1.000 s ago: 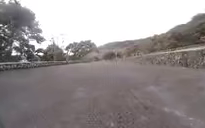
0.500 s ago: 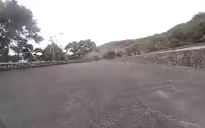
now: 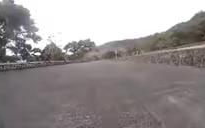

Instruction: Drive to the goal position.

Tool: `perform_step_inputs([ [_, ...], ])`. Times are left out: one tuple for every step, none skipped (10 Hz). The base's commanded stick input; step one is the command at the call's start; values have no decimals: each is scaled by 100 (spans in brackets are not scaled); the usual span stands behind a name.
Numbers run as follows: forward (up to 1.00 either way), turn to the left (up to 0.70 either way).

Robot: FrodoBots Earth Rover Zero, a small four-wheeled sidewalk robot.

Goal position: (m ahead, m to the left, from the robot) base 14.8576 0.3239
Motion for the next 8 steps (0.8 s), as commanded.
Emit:
perform_step_inputs([
  [70,0],
  [70,0],
  [70,0],
  [70,0],
  [70,0],
  [70,0],
  [70,0],
  [70,0],
])
